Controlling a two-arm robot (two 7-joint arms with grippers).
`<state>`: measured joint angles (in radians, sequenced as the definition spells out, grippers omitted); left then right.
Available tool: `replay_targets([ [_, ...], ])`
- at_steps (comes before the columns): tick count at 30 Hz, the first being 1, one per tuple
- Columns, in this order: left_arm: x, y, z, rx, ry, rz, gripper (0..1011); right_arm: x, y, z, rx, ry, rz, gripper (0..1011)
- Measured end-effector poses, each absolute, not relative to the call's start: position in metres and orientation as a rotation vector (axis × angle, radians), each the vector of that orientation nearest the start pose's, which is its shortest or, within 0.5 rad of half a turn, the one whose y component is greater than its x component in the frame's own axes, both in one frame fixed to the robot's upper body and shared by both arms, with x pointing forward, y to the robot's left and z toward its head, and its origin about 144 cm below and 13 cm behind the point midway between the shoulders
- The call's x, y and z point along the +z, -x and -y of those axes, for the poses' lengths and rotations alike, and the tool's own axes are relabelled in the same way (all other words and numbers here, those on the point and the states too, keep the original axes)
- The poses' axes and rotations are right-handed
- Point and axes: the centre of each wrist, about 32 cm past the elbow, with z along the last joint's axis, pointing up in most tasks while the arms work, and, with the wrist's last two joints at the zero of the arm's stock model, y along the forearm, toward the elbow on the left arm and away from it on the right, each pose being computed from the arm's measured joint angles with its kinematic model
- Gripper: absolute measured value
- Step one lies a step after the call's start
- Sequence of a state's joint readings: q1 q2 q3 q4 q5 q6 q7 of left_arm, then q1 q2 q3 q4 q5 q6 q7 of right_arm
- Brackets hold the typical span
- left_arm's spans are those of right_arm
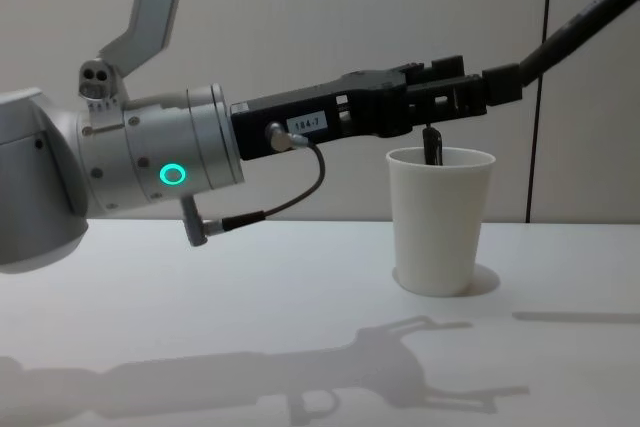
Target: Place the pen into the pen holder.
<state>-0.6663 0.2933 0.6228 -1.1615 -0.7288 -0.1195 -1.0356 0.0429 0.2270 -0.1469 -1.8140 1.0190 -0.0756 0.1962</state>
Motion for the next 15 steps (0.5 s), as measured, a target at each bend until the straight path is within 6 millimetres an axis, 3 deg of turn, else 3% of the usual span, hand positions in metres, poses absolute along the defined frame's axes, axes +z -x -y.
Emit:
replay_targets([
  [15, 1.233, -0.604, -0.184, 0.132, 0.208, 0.072, 1003, 1.235, -0.483, 0.225, -1.046, -0.725, -0.228, 202],
])
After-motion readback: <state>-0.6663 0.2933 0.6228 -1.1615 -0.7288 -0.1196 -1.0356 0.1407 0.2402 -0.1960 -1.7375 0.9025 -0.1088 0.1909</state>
